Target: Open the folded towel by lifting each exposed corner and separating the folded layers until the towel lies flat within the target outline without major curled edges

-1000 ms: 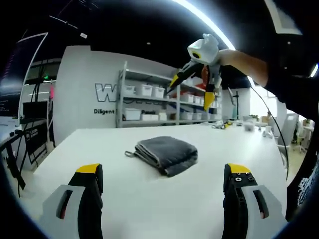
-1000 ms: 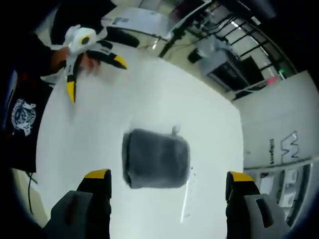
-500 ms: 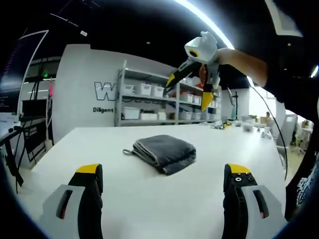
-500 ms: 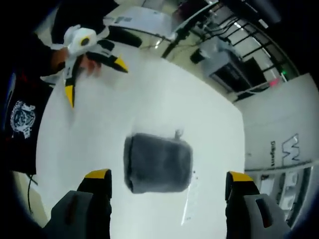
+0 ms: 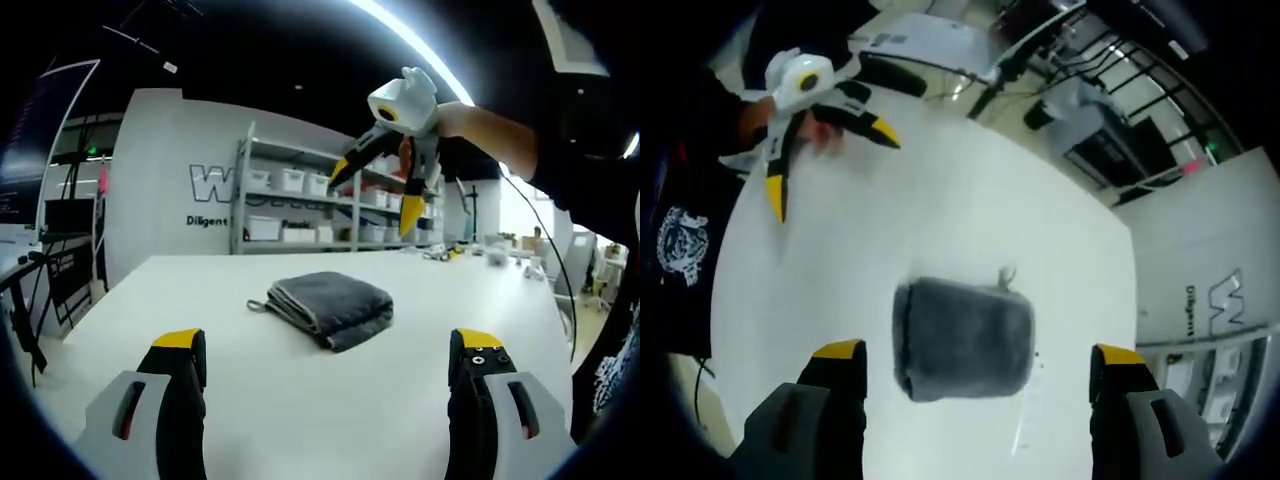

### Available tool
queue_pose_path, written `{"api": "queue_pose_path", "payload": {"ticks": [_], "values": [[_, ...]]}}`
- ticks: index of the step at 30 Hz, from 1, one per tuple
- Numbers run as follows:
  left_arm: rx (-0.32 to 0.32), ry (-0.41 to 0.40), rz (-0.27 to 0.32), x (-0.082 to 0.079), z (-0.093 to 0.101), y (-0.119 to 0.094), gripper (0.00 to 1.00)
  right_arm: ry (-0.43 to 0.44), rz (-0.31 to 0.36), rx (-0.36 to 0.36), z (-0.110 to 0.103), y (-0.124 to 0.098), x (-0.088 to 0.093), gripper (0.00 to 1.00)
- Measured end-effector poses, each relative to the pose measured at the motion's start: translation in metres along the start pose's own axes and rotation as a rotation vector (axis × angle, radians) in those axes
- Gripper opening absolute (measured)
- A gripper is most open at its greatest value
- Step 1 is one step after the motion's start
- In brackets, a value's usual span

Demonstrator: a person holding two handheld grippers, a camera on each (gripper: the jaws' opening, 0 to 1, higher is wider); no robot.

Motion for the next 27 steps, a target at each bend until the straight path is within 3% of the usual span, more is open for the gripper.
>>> {"api": "queue_pose_path", "payload": {"ticks": [14,22,27], "values": [[0.0,-0.007,-0.019,0.008,-0.001,0.002,1.0,0.006,-0.035,-0.011,0.002,0.017,0.018,0.9],[-0.002,-0.014,-0.02,0.01,0.0,0.003,1.0,-0.019,-0.008,-0.036,-0.009,0.037,-0.002,0.88],[-0.002,-0.019,-0.015,0.009,0.0,0.002,1.0,-0.026,-0.008,-0.051,-0.012,0.048,-0.004,0.87]]}}
Point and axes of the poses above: the point that each gripper's makers call its tool centre point, and the gripper's own axes: y roughly forward along the fingers, z roughly to its right, x roughly out of its underside, the point moved 1 cm from there along -y, roughly backward along the fingers, and after that the axes turned 11 degrees about -x, right-handed, at the moved point
